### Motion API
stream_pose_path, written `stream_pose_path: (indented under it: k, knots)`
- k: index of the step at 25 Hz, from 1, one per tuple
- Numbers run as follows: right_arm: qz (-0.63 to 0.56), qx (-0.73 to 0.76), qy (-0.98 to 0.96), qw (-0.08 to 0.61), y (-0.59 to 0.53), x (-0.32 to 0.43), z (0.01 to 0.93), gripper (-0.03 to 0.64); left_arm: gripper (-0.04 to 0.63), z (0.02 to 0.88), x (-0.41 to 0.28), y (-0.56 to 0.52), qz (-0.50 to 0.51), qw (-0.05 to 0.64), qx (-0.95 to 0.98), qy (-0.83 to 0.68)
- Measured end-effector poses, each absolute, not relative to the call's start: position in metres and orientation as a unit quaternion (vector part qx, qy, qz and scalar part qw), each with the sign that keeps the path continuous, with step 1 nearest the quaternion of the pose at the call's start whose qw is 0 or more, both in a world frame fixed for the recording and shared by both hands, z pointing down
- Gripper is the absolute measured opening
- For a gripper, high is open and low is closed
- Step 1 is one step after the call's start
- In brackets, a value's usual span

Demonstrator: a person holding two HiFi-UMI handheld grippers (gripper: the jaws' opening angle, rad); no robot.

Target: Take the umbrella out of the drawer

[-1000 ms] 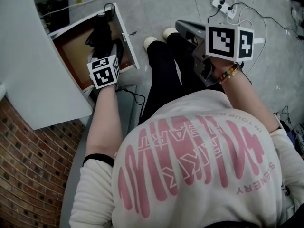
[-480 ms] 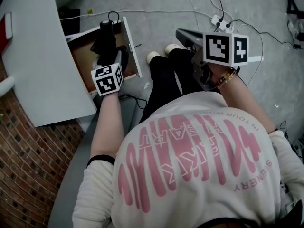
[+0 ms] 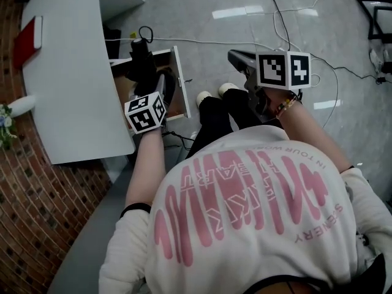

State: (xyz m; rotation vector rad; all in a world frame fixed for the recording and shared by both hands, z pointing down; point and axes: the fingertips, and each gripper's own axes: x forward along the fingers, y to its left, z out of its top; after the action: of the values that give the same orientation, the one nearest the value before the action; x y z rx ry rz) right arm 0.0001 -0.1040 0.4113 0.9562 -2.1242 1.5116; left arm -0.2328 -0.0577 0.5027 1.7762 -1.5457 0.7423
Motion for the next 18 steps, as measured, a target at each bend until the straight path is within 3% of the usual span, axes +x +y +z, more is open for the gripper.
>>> stream_pose_path:
  k: [18]
  knots:
    - [0.482,0.333,-0.788,0.188,-0.143,-0.026,0.360,0.011,0.252,0.412,-0.239,-0.097,0.181,0.309,0.692,-0.626]
